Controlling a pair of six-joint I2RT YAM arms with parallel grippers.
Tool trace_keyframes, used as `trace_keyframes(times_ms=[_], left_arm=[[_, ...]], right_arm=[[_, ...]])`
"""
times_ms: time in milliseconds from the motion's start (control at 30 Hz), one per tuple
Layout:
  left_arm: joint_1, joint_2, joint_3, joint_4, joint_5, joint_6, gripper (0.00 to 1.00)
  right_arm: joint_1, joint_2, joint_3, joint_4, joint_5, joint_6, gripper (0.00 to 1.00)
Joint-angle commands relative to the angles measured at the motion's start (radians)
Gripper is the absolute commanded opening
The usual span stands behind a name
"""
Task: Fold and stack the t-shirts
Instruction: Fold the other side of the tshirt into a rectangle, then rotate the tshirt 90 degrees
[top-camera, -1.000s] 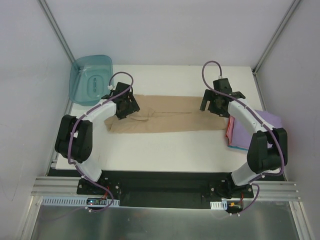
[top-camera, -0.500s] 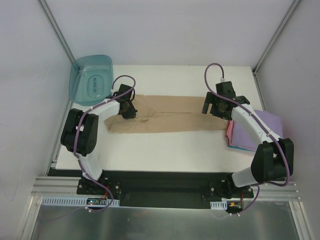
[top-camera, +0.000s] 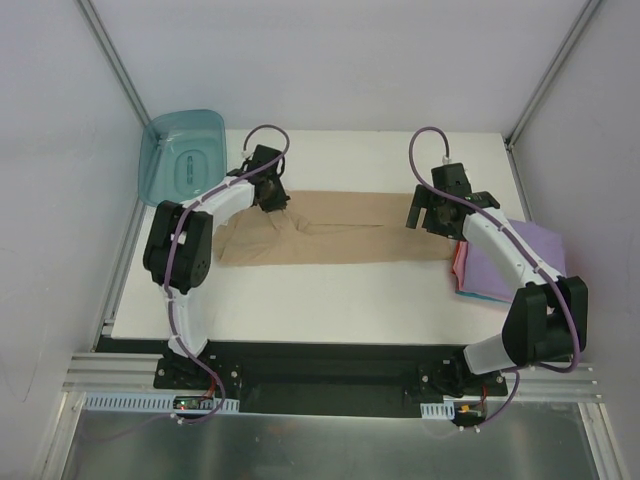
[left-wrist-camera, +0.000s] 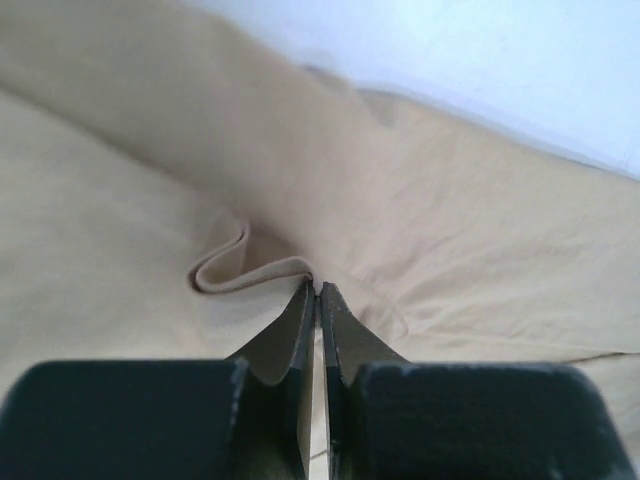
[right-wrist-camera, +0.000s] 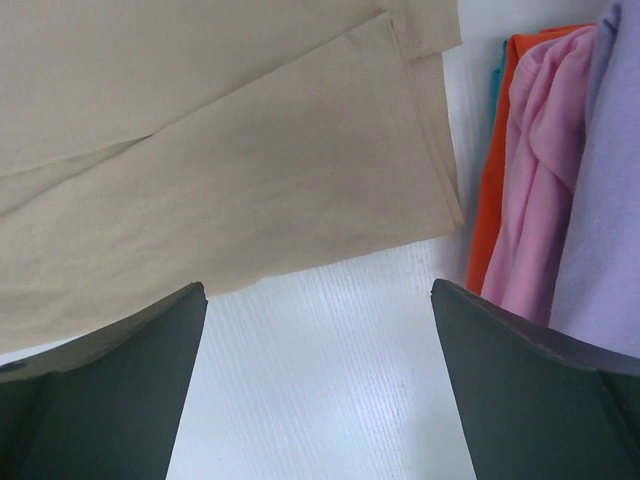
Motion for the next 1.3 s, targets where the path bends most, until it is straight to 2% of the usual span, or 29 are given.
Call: trace_keyframes(times_ms=[0, 133, 200, 267, 300, 400, 600, 767, 867, 1033, 1167, 1267], left_arm=[[-0.019, 0.108, 0.151, 0.008, 0.049, 0.094, 0.00], [-0.046, 0.150, 0.212, 0.011, 0.117, 0.149, 0.03], [-0.075, 0.150, 0.223, 0.012, 0.112, 0.198, 0.16], [-0.092, 0.141, 0.222, 0.011, 0.074, 0.230, 0.45], [-0.099, 0.122, 0.212, 0.011, 0.063, 0.232, 0.73], [-0.100, 0.061, 0.165, 0.011, 0.025, 0.221, 0.99], [-0.100, -0.112, 0.036, 0.011, -0.055, 0.180, 0.99], [-0.091, -0.269, -0.139, 0.012, -0.104, 0.111, 0.99], [-0.068, -0.287, -0.211, 0.023, -0.096, 0.073, 0.99], [-0.017, -0.174, -0.182, 0.031, 0.006, 0.034, 0.99], [0.016, -0.044, -0.110, 0.031, 0.087, 0.005, 0.99], [0.026, 0.028, -0.036, 0.031, 0.109, -0.001, 0.99]], right_arm=[[-0.002, -0.019, 0.014, -0.018, 0.061, -0.016, 1.00], [-0.005, 0.001, 0.030, -0.018, 0.075, -0.020, 0.99], [-0.008, 0.014, 0.042, -0.013, 0.075, -0.022, 1.00], [-0.008, 0.030, 0.063, -0.012, 0.072, -0.022, 0.99], [-0.009, 0.046, 0.076, -0.013, 0.061, -0.025, 0.99], [-0.009, 0.100, 0.126, -0.013, 0.034, -0.046, 1.00], [-0.014, 0.269, 0.293, 0.000, -0.075, -0.068, 1.00], [-0.025, 0.485, 0.444, -0.012, -0.175, -0.056, 0.99], [-0.032, 0.591, 0.525, -0.013, -0.178, -0.050, 1.00], [-0.048, 0.692, 0.585, -0.022, -0.252, -0.024, 0.99], [-0.051, 0.660, 0.486, 0.011, -0.321, 0.004, 1.00], [-0.048, 0.587, 0.329, 0.059, -0.370, 0.025, 1.00]])
